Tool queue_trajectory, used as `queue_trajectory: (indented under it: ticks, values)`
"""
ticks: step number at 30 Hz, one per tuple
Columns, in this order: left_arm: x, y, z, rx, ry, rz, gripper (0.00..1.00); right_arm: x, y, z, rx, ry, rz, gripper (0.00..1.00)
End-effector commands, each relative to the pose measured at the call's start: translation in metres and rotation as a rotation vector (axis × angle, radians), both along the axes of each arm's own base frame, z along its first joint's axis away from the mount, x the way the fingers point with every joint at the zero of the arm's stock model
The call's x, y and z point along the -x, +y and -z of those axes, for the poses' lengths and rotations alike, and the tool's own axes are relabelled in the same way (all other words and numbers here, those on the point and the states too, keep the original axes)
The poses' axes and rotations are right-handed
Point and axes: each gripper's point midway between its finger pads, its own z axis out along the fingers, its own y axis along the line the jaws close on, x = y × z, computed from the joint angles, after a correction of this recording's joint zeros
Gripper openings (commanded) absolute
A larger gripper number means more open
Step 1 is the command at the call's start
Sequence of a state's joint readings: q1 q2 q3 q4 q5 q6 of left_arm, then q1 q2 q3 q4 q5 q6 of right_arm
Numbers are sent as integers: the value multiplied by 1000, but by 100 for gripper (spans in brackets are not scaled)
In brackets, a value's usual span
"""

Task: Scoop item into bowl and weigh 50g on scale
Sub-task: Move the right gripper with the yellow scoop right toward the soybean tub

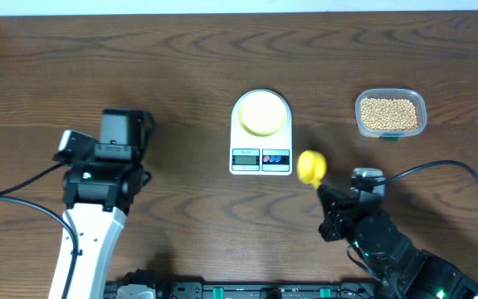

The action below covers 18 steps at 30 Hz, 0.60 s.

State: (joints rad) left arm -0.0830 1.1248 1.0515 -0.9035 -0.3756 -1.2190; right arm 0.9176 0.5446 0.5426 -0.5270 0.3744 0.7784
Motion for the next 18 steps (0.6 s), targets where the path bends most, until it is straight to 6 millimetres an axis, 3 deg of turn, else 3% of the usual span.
queue_trajectory:
  ticks: [1,4,5,10,18]
  values:
    - [-7,25,-2,-38,-27,-79,85,-22,-45,-23,119,-151,236,1]
    - [-15,34,-2,-38,-51,-112,87,-26,-57,-29,142,-183,306,1]
    - [-17,37,-1,-38,-55,-121,95,-27,-58,-30,139,-190,317,1]
    - [-25,43,9,-34,-41,-146,95,-30,-64,-36,128,-210,360,1]
    - [-76,44,0,-22,-212,-146,96,-35,-58,-42,-9,-190,370,1]
